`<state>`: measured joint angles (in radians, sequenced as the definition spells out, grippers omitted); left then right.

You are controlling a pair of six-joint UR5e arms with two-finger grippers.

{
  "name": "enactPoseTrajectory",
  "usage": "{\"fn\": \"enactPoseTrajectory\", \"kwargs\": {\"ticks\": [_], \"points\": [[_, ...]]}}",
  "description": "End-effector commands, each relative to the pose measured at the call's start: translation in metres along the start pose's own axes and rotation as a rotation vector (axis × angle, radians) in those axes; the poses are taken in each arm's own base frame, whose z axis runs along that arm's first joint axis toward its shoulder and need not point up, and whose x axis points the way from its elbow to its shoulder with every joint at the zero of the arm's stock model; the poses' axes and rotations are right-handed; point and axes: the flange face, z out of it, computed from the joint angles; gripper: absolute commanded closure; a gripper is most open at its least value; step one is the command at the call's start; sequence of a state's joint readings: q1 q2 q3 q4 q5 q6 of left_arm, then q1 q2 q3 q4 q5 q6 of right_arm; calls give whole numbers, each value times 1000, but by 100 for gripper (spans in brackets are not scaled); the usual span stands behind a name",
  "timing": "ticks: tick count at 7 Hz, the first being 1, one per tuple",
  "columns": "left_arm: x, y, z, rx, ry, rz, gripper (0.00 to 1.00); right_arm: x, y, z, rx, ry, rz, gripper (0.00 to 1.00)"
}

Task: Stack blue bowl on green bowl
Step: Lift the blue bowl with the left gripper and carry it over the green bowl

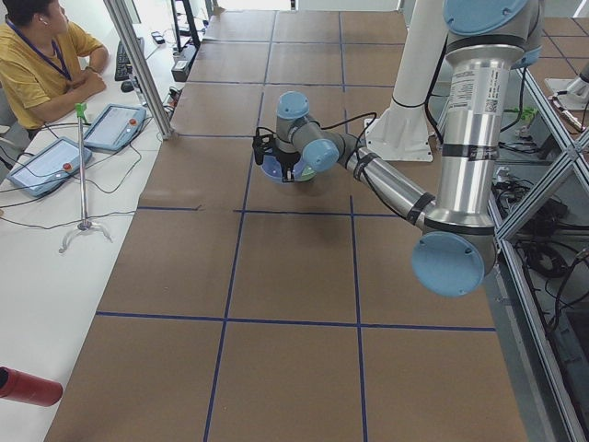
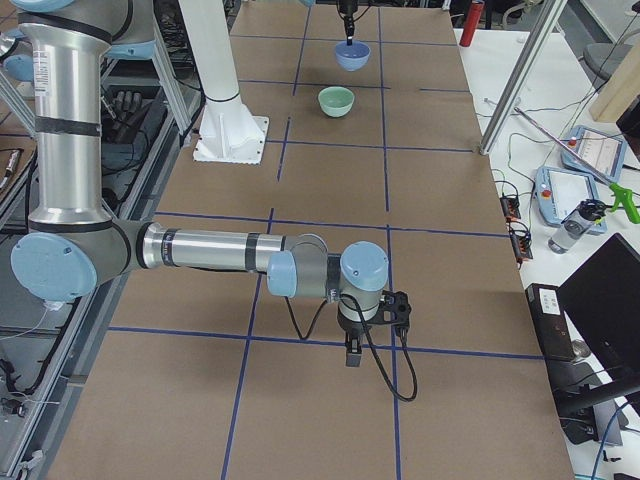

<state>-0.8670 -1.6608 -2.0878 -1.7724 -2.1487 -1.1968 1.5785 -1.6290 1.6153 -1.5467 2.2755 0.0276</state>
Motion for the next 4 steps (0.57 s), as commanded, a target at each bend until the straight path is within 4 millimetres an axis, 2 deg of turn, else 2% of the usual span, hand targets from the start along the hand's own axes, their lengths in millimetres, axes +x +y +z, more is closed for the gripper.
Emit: {"fn": "enactPoseTrajectory", "kwargs": {"ticks": [1,3,4], "points": [[56,41,41,-24,0,-79,100,0,0,0,0,-1,0,0],[72,42,68,-20,-22,-91,100,0,0,0,0,-1,0,0],[76,53,75,-39,-24,-89,100,0,0,0,0,-1,0,0]]}}
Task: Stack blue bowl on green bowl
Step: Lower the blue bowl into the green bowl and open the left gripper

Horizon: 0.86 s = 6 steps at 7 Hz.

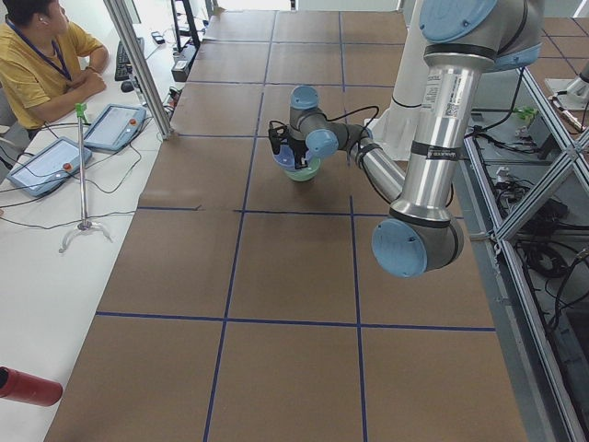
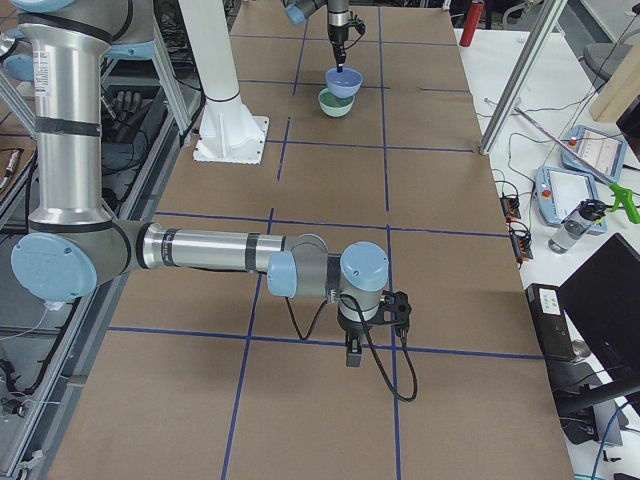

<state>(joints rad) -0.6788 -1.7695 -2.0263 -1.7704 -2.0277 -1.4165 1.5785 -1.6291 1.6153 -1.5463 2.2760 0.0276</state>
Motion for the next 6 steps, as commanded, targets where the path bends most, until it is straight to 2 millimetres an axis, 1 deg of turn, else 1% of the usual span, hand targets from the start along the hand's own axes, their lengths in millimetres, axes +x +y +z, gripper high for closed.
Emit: {"fn": "enactPoseTrajectory", "kwargs": {"ticks": [1,2,3,4,5,6], "points": [[8,20,25,-37,-21,-11,100,0,0,0,0,1,0,0],[9,26,35,-51,-31,-4,100,0,0,0,0,1,0,0],[7,25,44,-58,-44,-7,100,0,0,0,0,0,0,0],[16,27,49,-63,-42,-2,100,0,0,0,-1,0,1,0],[21,26,49,-63,-36,0,100,0,0,0,0,1,0,0],[20,26,49,-63,-37,0,100,0,0,0,0,1,0,0]]}}
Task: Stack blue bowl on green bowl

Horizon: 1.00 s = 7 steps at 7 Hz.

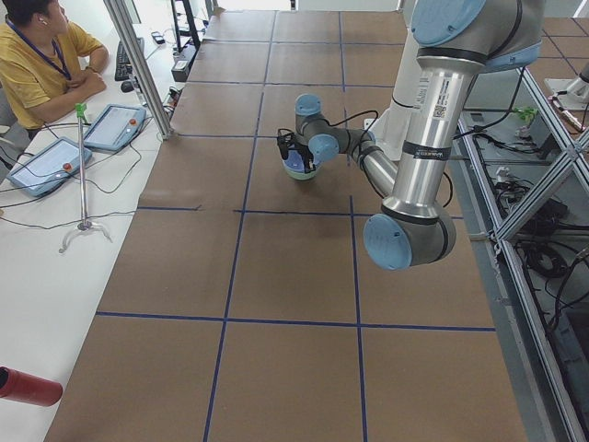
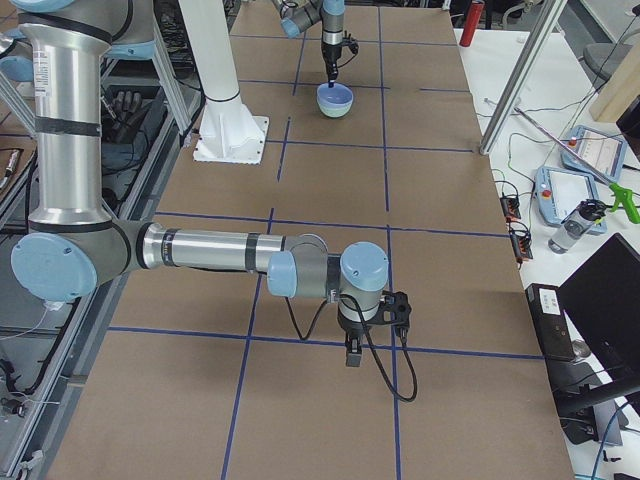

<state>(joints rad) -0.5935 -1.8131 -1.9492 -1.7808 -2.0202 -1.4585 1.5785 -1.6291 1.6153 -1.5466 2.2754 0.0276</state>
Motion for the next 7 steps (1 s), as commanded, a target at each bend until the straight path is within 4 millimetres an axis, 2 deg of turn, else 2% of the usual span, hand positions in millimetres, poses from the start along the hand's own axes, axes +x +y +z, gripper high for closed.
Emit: {"fn": "enactPoseTrajectory", "kwargs": {"ticks": [1,2,4,5,6,7], "points": [[3,0,1,-1,2,3,87,0,0,0,0,1,0,0],[3,0,-1,1,5,2,1,0,0,0,0,-1,0,0],[1,-2,-16,4,22,-31,0,0,0,0,0,1,0,0],[-13,-17,-38,38,30,14,0,0,0,0,-1,1,1,0],[-50,-57,-66,110,7,100,0,0,0,0,0,1,0,0],[-98,-81,-75,112,-45,217,0,0,0,0,0,1,0,0]]}}
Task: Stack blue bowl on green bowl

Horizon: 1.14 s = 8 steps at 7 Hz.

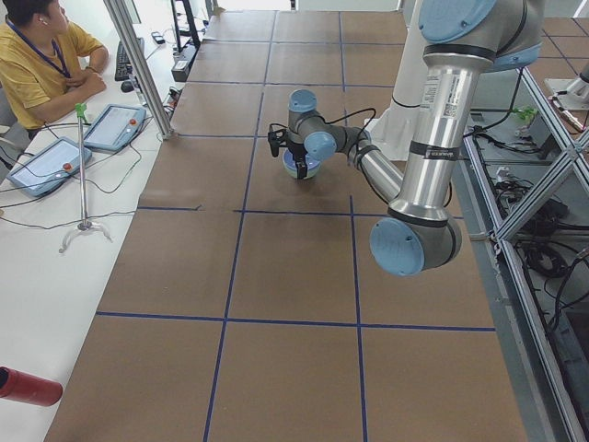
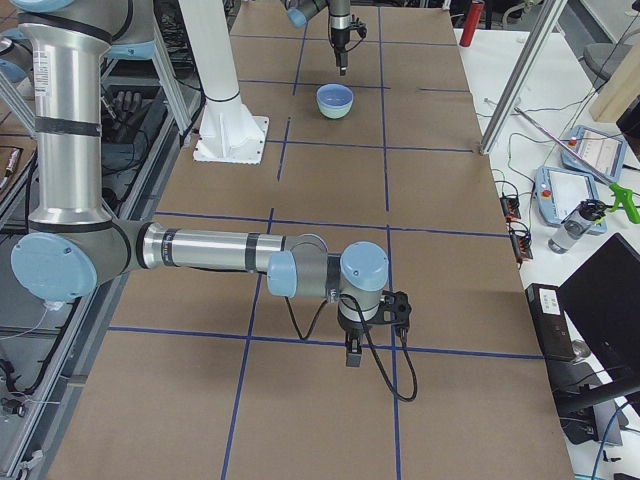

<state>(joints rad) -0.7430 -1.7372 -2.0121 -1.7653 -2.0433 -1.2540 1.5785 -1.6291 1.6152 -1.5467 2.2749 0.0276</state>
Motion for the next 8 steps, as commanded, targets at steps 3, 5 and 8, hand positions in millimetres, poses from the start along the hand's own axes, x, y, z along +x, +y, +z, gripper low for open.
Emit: {"fn": "enactPoseTrajectory", "kwargs": {"ticks": [3,5,8], "points": [[-261,-81,-72,2,-200,525,0,0,0,0,0,0,0,0],[-406,-81,-99,-35,-213,479,0,0,0,0,0,0,0,0],[-437,-66,-106,-89,-100,373,0,0,0,0,0,0,0,0]]}}
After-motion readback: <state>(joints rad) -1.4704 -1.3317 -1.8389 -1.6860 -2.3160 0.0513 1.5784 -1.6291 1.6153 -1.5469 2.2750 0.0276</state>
